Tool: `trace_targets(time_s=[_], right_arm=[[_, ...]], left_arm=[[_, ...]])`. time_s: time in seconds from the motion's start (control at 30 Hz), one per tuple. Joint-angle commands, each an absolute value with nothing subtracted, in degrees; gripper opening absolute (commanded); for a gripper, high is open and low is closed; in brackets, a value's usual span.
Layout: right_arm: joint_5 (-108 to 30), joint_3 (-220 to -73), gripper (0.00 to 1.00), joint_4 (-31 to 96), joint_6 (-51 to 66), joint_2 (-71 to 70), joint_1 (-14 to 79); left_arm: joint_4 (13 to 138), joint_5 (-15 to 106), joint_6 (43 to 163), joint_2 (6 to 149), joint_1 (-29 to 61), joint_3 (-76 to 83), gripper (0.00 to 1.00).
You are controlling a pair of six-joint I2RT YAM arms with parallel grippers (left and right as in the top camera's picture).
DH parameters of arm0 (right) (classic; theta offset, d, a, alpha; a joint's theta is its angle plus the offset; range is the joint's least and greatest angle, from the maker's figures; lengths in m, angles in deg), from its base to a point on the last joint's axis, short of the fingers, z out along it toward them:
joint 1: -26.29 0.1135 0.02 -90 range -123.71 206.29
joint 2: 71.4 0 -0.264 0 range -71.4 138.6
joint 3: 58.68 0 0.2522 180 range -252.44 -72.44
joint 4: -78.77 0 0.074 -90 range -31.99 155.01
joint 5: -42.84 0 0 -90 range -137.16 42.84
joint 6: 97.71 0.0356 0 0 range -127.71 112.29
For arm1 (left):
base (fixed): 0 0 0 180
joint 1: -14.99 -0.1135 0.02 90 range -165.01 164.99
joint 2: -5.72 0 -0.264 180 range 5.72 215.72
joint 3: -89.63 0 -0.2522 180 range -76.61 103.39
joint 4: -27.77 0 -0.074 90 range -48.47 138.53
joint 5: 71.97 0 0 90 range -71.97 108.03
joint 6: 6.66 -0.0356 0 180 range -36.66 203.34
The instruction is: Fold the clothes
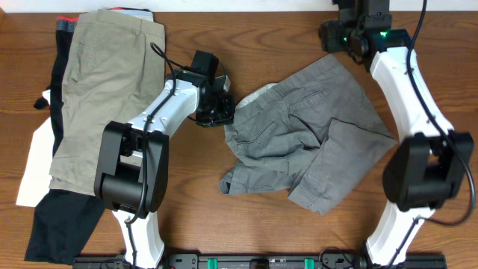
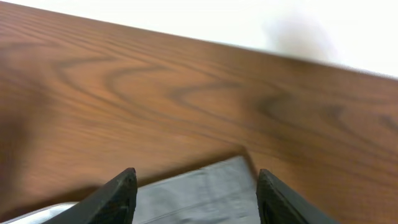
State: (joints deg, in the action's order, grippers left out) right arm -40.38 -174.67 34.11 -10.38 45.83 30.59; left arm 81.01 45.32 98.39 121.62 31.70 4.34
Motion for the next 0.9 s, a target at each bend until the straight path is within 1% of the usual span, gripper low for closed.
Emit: trace_targets(time_s=[0.0, 0.27, 0.4, 0.57, 0.73, 0.87], right_arm=[[-37.66, -174.76, 0.62, 35.21, -11.78, 50.97, 26.81], [-26.52, -174.76, 0.8, 35.25, -16.7, 56.48, 21.01], [-20.86, -174.76, 0.85, 34.77, -19.28, 59.36, 19.88], [-16.35, -174.76, 0.82, 34.4, -23.24, 64.89, 20.18], [-16.25, -174.76, 0.81, 35.47, -23.63, 67.51, 20.53], [-16.07, -174.76, 0.72, 36.1, -23.0, 67.75, 20.84]], left_arm=[[81.12, 45.86, 98.67, 121.79, 31.67, 4.07, 0.06], [81.08, 45.4, 98.67, 121.79, 31.67, 4.07, 0.06], [81.05, 44.77, 98.67, 121.79, 31.67, 4.07, 0.06], [81.1, 44.33, 98.67, 121.79, 31.67, 4.07, 0.06], [81.1, 44.33, 98.65, 121.79, 31.67, 4.07, 0.06], [81.01, 44.27, 98.65, 121.79, 31.67, 4.07, 0.06]])
